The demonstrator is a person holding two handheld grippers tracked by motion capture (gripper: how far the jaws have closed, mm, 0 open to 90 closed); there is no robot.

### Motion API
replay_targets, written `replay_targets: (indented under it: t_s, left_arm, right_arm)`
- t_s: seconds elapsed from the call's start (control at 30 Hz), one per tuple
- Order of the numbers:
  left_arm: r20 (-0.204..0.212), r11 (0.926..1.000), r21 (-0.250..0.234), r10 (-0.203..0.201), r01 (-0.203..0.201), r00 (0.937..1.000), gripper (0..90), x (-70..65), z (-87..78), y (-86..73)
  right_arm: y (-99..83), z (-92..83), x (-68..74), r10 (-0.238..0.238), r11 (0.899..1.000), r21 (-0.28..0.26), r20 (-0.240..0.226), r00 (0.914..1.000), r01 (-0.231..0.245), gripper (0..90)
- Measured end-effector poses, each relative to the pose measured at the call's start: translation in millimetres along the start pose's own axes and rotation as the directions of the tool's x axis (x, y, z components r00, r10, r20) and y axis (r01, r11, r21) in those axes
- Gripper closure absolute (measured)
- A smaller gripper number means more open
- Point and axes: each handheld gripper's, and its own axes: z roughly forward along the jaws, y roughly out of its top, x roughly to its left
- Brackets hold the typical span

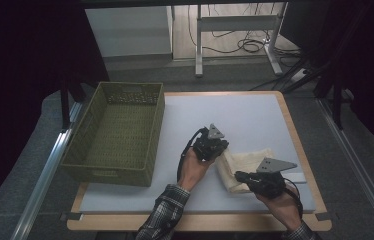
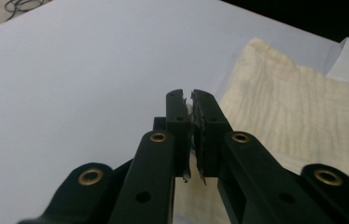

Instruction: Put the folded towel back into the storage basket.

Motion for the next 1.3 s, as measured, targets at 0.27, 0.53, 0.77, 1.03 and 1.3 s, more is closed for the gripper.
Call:
replay_targets:
  t_s: [0.27,0.53,0.77,1.03,1.3]
  left_arm:
    - [0.019,0.9988,-0.003,0.049,-0.049,0.9986,85.8,-12.6,22.1,16.6]
    - [0.043,0.9968,-0.011,0.080,-0.079,0.9959,85.8,-26.0,43.2,30.2]
    - [0.057,0.9938,-0.008,0.111,-0.111,0.9922,85.8,-38.8,58.3,45.3]
    - [0.063,0.9896,0.022,0.141,-0.142,0.9880,85.6,-51.5,79.6,55.3]
    - [0.069,0.9876,0.053,0.144,-0.148,0.9872,85.1,-57.6,97.0,56.0]
  right_arm:
    - [-12.1,-17.1,-15.2,0.038,0.999,-0.003,0.044,0.9983,-0.038,85.5]
    - [-26.1,-33.7,-27.9,0.076,0.997,-0.009,0.080,0.9939,-0.075,85.5]
    - [-36.1,-48.4,-37.7,0.102,0.995,-0.019,0.113,0.9883,-0.101,85.5]
    - [-46.8,-57.6,-46.7,0.127,0.992,-0.014,0.142,0.9817,-0.127,85.4]
    - [-59.0,-60.0,-54.2,0.159,0.987,-0.006,0.163,0.9738,-0.160,85.0]
